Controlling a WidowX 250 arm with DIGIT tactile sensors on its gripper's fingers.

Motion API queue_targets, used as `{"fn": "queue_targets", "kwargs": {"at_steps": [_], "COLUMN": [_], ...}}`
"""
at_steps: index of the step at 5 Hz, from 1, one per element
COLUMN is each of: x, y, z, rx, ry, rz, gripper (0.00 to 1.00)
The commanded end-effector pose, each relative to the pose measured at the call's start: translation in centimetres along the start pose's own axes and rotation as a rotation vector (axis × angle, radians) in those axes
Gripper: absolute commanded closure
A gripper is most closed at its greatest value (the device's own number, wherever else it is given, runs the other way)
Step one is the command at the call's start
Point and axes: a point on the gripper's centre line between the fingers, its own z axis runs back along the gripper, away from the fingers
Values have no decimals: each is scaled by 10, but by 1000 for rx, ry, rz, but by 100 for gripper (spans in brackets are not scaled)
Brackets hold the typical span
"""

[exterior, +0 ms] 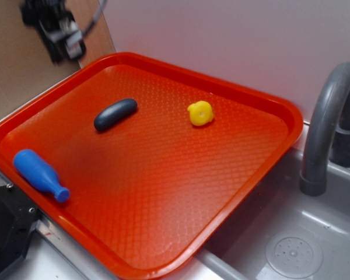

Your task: Grab the black box.

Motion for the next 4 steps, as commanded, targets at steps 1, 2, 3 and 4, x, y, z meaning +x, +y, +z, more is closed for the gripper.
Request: {"fn": "queue_targets", "kwargs": {"at_steps": [1,2,3,4], "x": [6,7,6,4], "y": [0,-4,-6,-6], "z": [51,43,40,40], "rx": [-40,-31,-29,-53], "ry": [64,72,73,58], "rz": [52,47,53,28], "gripper": [100,100,100,100]}}
